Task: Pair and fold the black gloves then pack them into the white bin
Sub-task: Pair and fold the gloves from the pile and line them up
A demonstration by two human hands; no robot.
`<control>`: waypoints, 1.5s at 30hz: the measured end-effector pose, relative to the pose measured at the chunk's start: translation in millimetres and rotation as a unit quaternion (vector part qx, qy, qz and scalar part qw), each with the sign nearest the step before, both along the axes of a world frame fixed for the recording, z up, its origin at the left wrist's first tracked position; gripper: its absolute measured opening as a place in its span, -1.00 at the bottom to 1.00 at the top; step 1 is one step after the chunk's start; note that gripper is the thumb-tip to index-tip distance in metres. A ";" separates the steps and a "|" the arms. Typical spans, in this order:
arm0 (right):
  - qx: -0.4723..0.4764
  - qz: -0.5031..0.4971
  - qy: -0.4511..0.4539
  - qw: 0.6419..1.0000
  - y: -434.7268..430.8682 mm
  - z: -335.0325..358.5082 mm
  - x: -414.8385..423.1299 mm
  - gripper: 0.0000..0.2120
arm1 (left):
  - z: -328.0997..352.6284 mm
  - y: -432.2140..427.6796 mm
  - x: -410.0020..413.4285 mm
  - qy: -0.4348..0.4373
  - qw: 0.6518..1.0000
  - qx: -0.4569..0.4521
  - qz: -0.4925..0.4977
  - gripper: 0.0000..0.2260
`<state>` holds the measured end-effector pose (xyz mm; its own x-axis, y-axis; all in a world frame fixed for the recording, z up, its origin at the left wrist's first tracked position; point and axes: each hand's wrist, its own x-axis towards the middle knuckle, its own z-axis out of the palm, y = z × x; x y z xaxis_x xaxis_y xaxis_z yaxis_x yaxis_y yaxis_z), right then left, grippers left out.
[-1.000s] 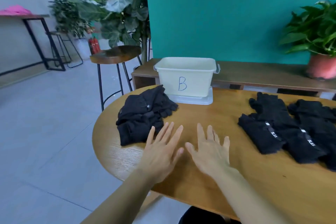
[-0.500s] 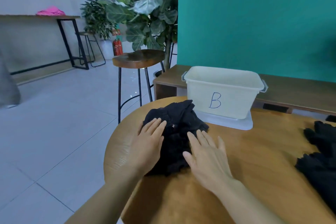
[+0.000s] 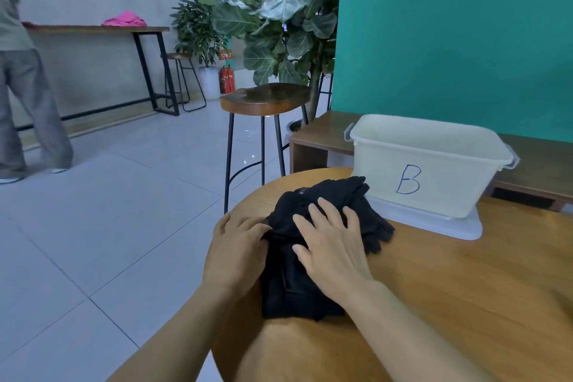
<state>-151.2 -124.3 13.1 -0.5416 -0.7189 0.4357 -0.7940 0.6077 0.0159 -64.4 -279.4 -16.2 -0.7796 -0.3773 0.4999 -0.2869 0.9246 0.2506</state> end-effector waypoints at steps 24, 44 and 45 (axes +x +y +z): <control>-0.244 -0.082 -0.180 0.949 185.5 107.8 37.0 -0.89 | 132.4 158.6 25.3 0.033 0.985 -0.031 -0.165 -0.81; -0.396 -0.063 -0.410 0.819 319.7 127.5 77.0 -0.81 | 163.5 274.2 26.2 -0.079 0.872 0.369 -0.312 -0.85; -0.404 -0.073 -0.404 0.818 319.3 125.2 77.0 -0.84 | 160.7 275.7 24.3 -0.063 0.898 0.330 -0.284 -0.85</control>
<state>-74.2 195.0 138.3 -0.9415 -0.2756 0.1940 -0.2652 0.2508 -0.9310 -40.2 -3.6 144.5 -0.9745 -0.0825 0.2087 0.1205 0.5924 0.7966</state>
